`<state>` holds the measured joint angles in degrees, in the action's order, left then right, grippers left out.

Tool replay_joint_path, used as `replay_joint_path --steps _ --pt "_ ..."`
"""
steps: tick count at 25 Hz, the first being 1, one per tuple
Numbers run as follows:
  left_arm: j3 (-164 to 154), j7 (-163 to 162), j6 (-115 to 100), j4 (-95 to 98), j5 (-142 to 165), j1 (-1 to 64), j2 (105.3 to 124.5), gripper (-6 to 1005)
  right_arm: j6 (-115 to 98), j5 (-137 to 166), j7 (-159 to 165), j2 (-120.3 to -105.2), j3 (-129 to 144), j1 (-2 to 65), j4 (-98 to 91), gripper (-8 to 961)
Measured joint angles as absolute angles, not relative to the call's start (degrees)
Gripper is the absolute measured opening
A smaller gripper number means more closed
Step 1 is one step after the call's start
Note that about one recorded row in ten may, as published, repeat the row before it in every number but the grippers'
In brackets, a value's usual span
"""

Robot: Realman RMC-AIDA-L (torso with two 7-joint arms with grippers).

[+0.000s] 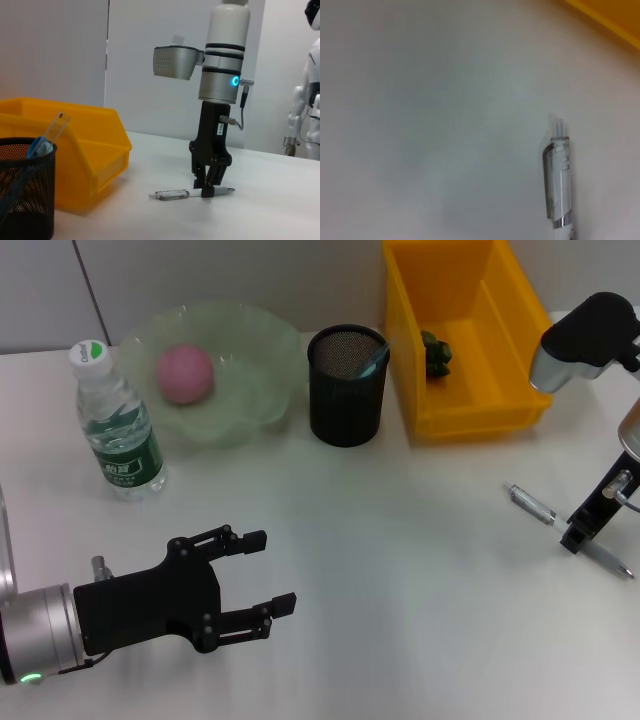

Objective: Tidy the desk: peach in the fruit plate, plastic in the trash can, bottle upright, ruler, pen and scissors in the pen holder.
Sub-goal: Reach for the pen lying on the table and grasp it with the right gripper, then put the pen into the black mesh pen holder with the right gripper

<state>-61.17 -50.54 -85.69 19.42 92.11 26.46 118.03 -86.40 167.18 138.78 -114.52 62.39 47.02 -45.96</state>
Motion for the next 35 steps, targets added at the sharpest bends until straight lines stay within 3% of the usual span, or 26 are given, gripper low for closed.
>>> replay_joint_path --steps 23,35 --pt "-61.2 -50.5 -86.1 19.4 92.0 26.8 117.98 797 -88.4 164.8 138.4 -114.22 56.5 47.3 -51.5 119" --pt "-61.1 -50.5 -86.1 19.8 91.7 26.9 118.04 797 -82.9 143.7 132.7 -115.16 55.9 40.5 -67.8 119"
